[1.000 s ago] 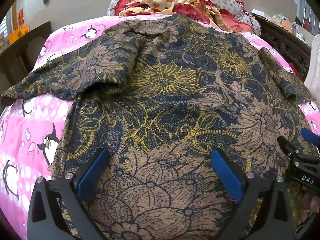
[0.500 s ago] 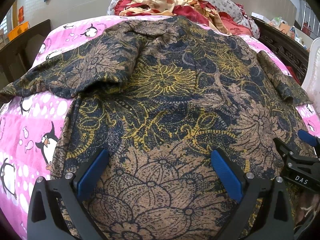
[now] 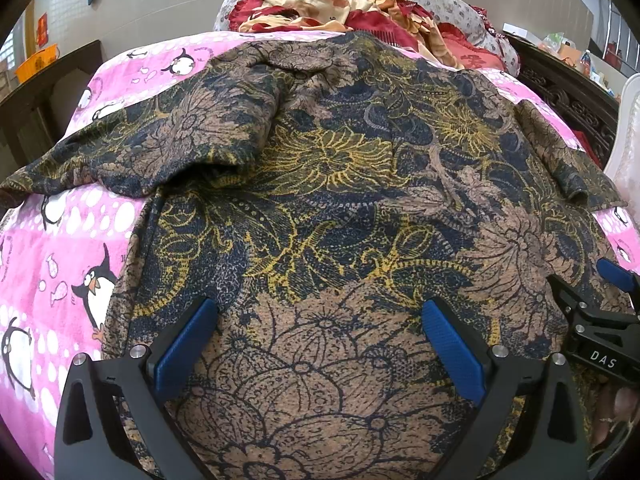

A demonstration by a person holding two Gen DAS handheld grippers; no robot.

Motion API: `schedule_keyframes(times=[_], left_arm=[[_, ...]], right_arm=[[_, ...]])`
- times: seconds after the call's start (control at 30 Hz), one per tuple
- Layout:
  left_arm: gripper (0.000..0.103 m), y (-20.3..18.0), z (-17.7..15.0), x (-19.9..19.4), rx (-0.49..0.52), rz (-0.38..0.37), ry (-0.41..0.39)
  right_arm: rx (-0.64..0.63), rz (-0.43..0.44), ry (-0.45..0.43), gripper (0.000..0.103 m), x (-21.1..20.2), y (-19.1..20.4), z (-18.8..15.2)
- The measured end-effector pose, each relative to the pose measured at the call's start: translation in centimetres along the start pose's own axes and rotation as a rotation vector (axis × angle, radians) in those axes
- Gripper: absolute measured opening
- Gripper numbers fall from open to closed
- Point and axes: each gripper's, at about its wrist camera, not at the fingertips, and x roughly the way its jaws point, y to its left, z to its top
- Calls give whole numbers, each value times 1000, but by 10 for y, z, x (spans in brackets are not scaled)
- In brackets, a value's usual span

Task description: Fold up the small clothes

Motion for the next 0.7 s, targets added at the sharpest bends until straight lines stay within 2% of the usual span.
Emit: schedule_keyframes(times=[0.7], left_arm=[[86, -2, 1, 2, 3, 6, 5]], right_arm=[[0, -5, -6, 103, 0, 0, 0]])
